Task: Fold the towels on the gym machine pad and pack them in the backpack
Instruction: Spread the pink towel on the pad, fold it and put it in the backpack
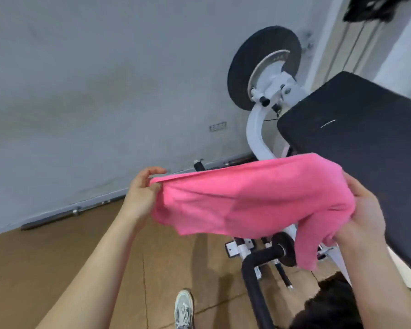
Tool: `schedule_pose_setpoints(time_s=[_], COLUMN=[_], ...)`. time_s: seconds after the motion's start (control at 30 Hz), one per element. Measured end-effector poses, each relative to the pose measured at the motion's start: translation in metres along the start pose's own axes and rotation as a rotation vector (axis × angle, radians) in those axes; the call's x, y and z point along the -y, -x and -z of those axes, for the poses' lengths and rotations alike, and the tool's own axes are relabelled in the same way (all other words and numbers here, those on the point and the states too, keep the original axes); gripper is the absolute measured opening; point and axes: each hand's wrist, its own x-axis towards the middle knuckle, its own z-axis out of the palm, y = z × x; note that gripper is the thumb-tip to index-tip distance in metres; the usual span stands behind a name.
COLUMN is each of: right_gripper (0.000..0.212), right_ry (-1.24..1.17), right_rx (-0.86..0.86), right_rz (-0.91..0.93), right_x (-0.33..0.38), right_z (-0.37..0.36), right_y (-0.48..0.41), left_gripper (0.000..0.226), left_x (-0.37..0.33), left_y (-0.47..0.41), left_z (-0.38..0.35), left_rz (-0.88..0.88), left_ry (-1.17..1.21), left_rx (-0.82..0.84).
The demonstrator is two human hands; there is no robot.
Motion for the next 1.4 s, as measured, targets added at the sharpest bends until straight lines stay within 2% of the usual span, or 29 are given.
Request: schedule_pose_setpoints(time_s=[0.07,0.17,0.3,0.37,0.43,0.5,0.63,0.7,0.77,0.8,0.87,1.07,1.17,1.3,1.4], right_gripper=[0.015,0.027,0.033,0.034,0.031,0.028,0.015,0.031,0.012,0.009,0.015,0.009,0.014,0.019,0.022], right_ry=[-0.125,-0.302,-0.235,-0.227,-0.216,-0.226,-0.028,0.077,0.161,0.211,0.307,0.759,0.975,1.105,1.197], right_rx=[-0.063,-0.169,-0.307,-0.372,-0.417,-0.483,-0.733,-0.811,-0.927,-0.981,-1.084,-1.289,-1.353,-1.456,-1.488], right_rz=[0.023,0.054,0.15,0.243,0.322,0.408,0.448,0.457,0.455,0.435,0.393,0.347,0.382,0.478,0.386], right_x=[0.0,0.002,0.003,0.008,0.017,0.029,0.055,0.065,0.073,0.078,0.085,0.127,0.148,0.174,0.191], right_z=[-0.004,-0.013,-0.031,-0.03,-0.027,-0.01,0.033,0.057,0.075,0.082,0.103,0.144,0.159,0.168,0.172], right_y=[-0.006,-0.016,-0.02,-0.023,-0.023,-0.026,-0.04,-0.056,-0.077,-0.088,-0.111,-0.151,-0.163,-0.184,-0.2], left_gripper=[0.018,0.017,0.016,0.011,0.008,0.014,0.02,0.023,0.021,0.019,0.016,0.022,0.024,0.035,0.03], left_x=[-0.006,-0.02,-0.051,-0.06,-0.069,-0.083,-0.101,-0.113,-0.126,-0.131,-0.141,-0.163,-0.177,-0.196,-0.205], left_y=[-0.044,-0.099,-0.154,-0.178,-0.197,-0.215,-0.242,-0.253,-0.258,-0.26,-0.264,-0.288,-0.295,-0.308,-0.319], left_z=[-0.014,-0.032,-0.063,-0.079,-0.092,-0.117,-0.183,-0.222,-0.259,-0.279,-0.315,-0.422,-0.471,-0.524,-0.552], left_rz=[-0.007,-0.025,-0.002,-0.05,-0.137,-0.203,-0.196,-0.2,-0.249,-0.274,-0.342,-0.54,-0.511,-0.464,-0.532], left_ry=[0.102,0.105,0.07,0.038,0.022,0.014,-0.043,-0.076,-0.104,-0.123,-0.231,-0.409,-0.398,-0.356,-0.395], left_rx=[0.024,0.152,0.331,0.4,0.484,0.636,0.847,0.849,0.808,0.791,0.77,0.72,0.729,0.701,0.666])
